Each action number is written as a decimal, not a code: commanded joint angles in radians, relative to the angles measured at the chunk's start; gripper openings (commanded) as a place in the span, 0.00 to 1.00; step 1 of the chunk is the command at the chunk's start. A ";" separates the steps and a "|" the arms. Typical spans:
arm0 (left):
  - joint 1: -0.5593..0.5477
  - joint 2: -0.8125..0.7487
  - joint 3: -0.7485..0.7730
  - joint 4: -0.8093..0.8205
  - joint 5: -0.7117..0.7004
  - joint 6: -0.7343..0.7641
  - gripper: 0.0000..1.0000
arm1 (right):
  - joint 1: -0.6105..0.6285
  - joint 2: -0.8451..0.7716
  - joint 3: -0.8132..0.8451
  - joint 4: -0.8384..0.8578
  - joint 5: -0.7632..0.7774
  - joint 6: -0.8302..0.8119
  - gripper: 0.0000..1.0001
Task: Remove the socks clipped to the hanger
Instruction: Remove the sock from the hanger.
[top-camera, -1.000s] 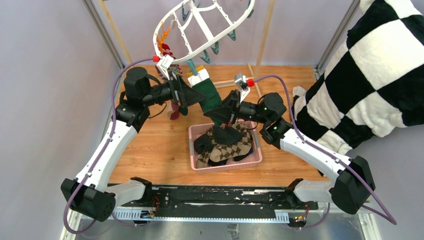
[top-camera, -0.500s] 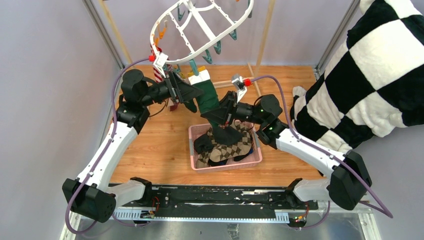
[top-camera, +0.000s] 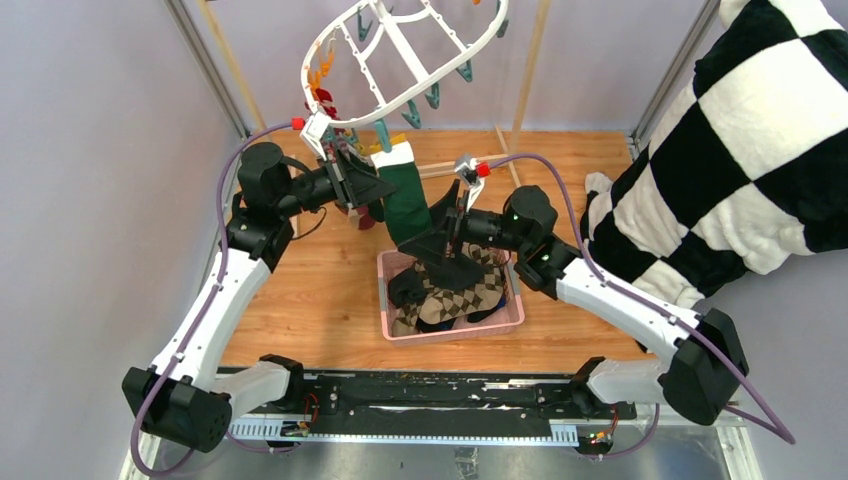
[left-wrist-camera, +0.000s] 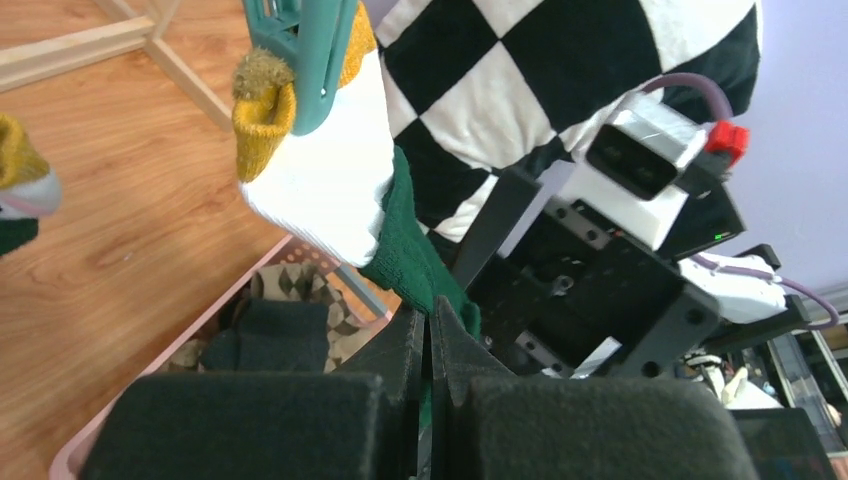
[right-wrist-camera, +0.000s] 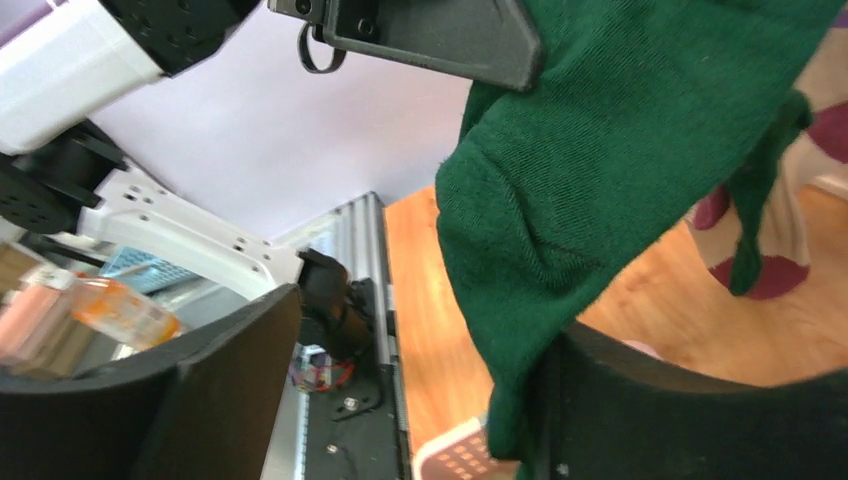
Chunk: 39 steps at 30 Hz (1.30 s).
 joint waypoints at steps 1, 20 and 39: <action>0.022 -0.024 0.026 -0.086 0.023 0.056 0.00 | -0.041 -0.078 0.064 -0.170 0.084 -0.112 0.87; 0.024 -0.043 0.047 -0.166 0.116 0.141 0.00 | -0.123 0.323 0.489 0.020 0.051 0.138 1.00; 0.024 -0.061 0.078 -0.252 0.088 0.211 0.00 | -0.122 0.534 0.634 0.288 0.132 0.310 0.64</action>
